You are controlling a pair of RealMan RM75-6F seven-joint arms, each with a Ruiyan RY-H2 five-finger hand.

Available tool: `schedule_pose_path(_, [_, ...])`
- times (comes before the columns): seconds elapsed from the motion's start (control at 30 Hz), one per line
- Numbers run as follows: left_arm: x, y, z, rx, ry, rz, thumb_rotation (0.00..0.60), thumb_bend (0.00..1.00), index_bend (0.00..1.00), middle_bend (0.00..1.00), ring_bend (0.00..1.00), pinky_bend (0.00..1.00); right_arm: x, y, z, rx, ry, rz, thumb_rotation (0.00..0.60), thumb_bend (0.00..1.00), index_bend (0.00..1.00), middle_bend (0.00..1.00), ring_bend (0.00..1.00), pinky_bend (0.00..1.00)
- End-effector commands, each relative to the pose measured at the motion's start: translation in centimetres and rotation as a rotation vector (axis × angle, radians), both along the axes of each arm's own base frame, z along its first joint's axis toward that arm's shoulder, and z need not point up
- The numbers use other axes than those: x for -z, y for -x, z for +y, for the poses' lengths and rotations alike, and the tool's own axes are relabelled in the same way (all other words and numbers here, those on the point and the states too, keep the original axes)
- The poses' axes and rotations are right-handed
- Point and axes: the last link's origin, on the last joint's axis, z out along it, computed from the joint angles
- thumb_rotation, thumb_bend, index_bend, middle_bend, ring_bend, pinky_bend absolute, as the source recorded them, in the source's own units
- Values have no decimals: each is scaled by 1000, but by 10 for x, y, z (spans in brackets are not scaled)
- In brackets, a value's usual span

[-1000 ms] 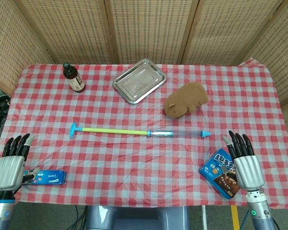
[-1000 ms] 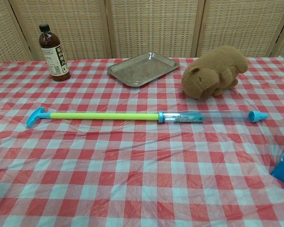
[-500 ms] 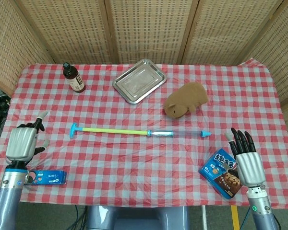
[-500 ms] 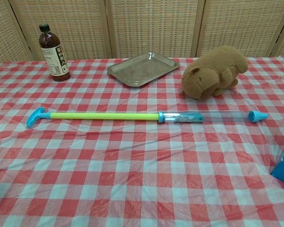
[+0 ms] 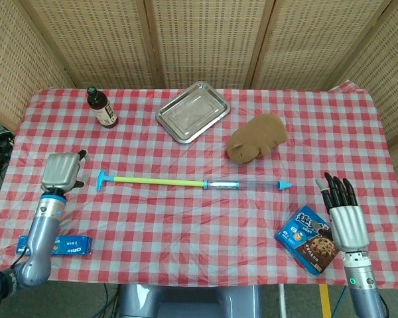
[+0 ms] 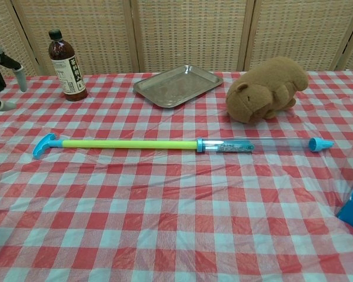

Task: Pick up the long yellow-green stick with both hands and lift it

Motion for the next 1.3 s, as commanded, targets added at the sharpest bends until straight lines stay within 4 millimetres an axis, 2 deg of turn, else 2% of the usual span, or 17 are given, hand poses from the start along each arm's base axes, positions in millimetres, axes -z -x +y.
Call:
schedule_pose_path(0.03, [20,-6,16,-18,44,9,600,318,417,874,822,745,-1,1,-2,6,3,0,600,0,48,0,0,0])
schedule_pose_path(0.33, [50,-7,28,-48,103,42,600,317,474,874,822,745,-1,5,-3,24,6,0,600,0,48,0,0,0])
schedule_pose_path(0.47, [61,-4,31,-66,123,50,600,318,469,874,822,745,-1,6,-2,30,8,-2,600,0,47,0,0,0])
schedule_pose_path(0.73, [75,1,34,-78,147,76,600,317,452,874,822,745,-2,6,-2,33,8,-11,600,0,47,0,0,0])
schedule_pose_path(1.07, [95,-5,37,-72,180,84,600,317,466,874,822,745,-5,7,-3,40,14,-27,600,0,50,0,0,0])
schedule_pose_path(1.3, [100,-6,41,-78,181,94,600,318,478,874,822,745,-6,8,-3,41,14,-36,600,0,51,0,0,0])
